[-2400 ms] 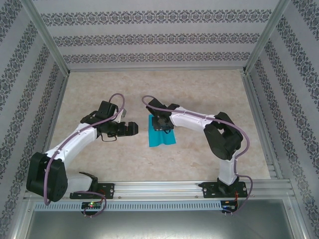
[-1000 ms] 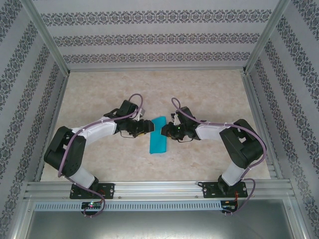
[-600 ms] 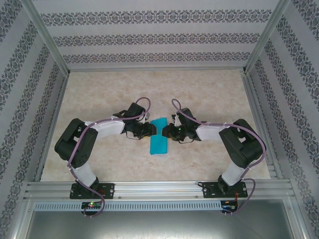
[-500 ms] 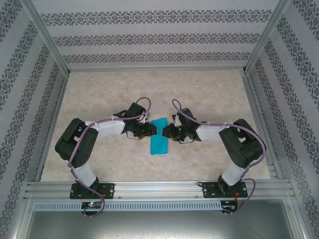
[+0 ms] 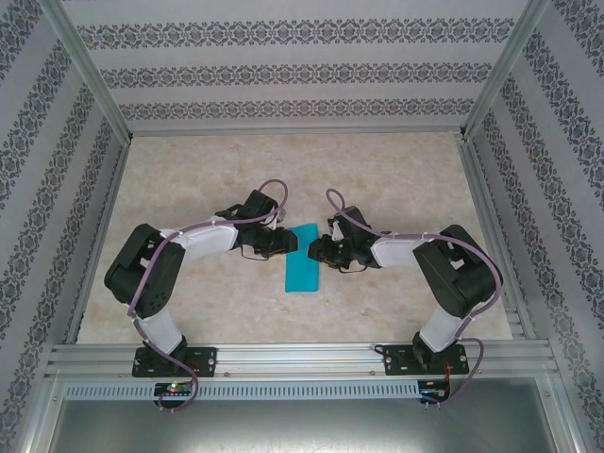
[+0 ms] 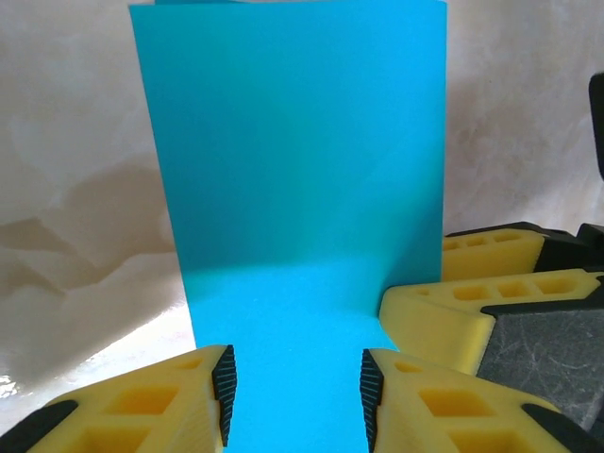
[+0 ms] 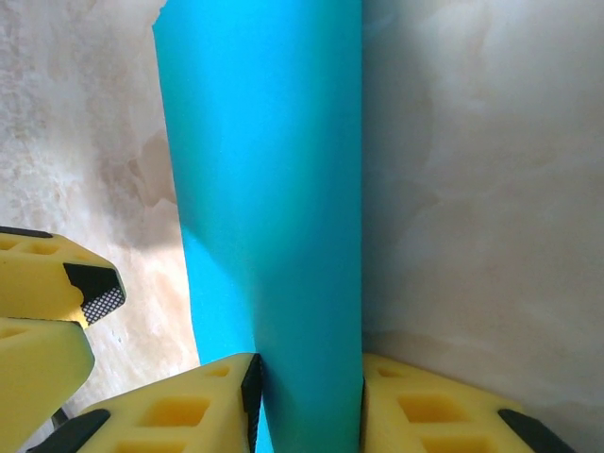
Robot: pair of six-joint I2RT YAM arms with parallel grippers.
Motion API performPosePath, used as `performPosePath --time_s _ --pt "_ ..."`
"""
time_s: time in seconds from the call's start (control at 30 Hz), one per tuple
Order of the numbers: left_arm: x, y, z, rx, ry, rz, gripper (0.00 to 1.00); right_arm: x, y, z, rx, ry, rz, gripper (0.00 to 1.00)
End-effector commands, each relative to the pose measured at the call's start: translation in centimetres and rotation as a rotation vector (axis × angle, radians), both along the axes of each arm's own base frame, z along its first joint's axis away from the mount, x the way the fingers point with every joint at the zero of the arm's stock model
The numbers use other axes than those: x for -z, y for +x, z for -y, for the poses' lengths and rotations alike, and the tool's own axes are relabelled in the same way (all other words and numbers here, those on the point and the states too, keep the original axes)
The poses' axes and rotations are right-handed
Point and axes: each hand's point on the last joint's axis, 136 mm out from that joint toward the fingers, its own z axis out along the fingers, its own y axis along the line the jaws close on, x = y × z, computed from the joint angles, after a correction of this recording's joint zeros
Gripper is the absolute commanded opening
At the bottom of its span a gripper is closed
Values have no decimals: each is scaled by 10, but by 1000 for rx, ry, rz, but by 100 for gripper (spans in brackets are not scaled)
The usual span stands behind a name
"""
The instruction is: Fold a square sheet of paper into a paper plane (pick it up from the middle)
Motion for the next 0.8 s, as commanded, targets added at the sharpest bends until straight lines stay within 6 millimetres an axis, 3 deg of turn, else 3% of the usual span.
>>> performPosePath --time_s 0.0,0.77 --pt "-12 -1 1 25 16 26 43 4 5 3 34 -12 2 32" --pt "-13 -6 6 50 -15 7 44 20 -2 17 42 -149 -30 32"
